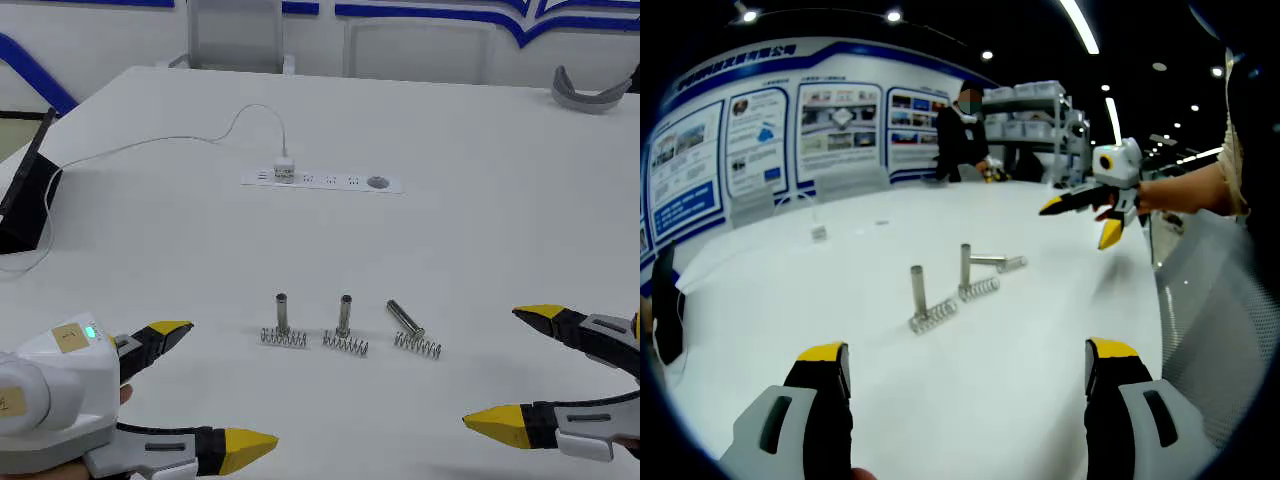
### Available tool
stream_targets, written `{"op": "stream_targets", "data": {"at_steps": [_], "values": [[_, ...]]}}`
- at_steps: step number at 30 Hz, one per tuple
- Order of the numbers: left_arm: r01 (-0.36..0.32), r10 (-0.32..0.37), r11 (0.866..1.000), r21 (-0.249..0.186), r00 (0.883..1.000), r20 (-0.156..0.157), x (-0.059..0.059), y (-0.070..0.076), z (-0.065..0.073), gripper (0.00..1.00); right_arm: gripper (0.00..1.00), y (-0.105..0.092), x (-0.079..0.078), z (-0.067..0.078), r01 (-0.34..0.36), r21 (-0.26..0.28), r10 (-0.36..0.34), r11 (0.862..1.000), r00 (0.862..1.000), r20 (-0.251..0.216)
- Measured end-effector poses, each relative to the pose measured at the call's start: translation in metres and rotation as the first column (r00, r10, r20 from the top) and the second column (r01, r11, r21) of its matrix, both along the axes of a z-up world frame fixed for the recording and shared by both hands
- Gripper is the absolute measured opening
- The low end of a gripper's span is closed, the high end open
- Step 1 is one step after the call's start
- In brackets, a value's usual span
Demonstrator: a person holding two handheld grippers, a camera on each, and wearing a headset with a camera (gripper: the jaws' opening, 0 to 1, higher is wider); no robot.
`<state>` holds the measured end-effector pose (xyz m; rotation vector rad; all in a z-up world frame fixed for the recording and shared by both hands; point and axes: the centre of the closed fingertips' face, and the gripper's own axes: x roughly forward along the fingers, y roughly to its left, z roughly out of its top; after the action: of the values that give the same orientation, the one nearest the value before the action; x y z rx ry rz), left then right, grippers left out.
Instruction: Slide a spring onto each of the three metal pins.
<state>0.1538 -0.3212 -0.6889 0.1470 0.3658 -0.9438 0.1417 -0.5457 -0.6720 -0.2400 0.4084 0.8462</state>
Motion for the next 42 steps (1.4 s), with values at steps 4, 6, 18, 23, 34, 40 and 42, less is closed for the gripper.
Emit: {"op": "stream_targets", "data": {"at_steps": [4, 6, 18, 23, 34, 40, 42], "values": [[0.001, -0.001, 1.000, -0.001, 1.000, -0.001, -0.0006, -0.0016, -0.0001, 0.99, 0.90, -0.0005, -0.0002, -0.0002, 0.003, -0.004, -0.003, 1.000, 1.000, -0.001], [0.001, -0.001, 1.000, -0.003, 1.000, -0.001, -0.0005, -0.0024, 0.0002, 1.00, 0.90, -0.0009, -0.0002, 0.0002, 0.006, -0.004, -0.006, 1.000, 1.000, 0.000], [0.001, -0.001, 1.000, -0.006, 1.000, 0.000, -0.0013, -0.0045, 0.0015, 1.00, 0.90, -0.0027, 0.0005, -0.0006, 0.015, -0.006, -0.015, 1.000, 1.000, -0.005], [-0.003, 0.003, 1.000, -0.008, 1.000, 0.000, -0.0011, -0.0042, 0.0017, 1.00, 0.89, -0.0025, 0.0005, -0.0008, 0.015, -0.005, -0.015, 1.000, 1.000, -0.006], [-0.005, 0.005, 1.000, -0.012, 1.000, 0.000, -0.0007, -0.0053, 0.0031, 1.00, 0.89, -0.0033, 0.0019, -0.0008, 0.019, -0.003, -0.019, 1.000, 1.000, -0.010], [-0.009, 0.009, 1.000, -0.013, 1.000, 0.002, -0.0001, -0.0049, 0.0037, 1.00, 0.88, -0.0039, 0.0018, -0.0015, 0.020, -0.004, -0.020, 1.000, 1.000, -0.014], [-0.009, 0.009, 1.000, -0.013, 1.000, 0.002, -0.0001, -0.0050, 0.0036, 1.00, 0.88, -0.0039, 0.0019, -0.0012, 0.021, -0.003, -0.021, 1.000, 1.000, -0.013]]}}
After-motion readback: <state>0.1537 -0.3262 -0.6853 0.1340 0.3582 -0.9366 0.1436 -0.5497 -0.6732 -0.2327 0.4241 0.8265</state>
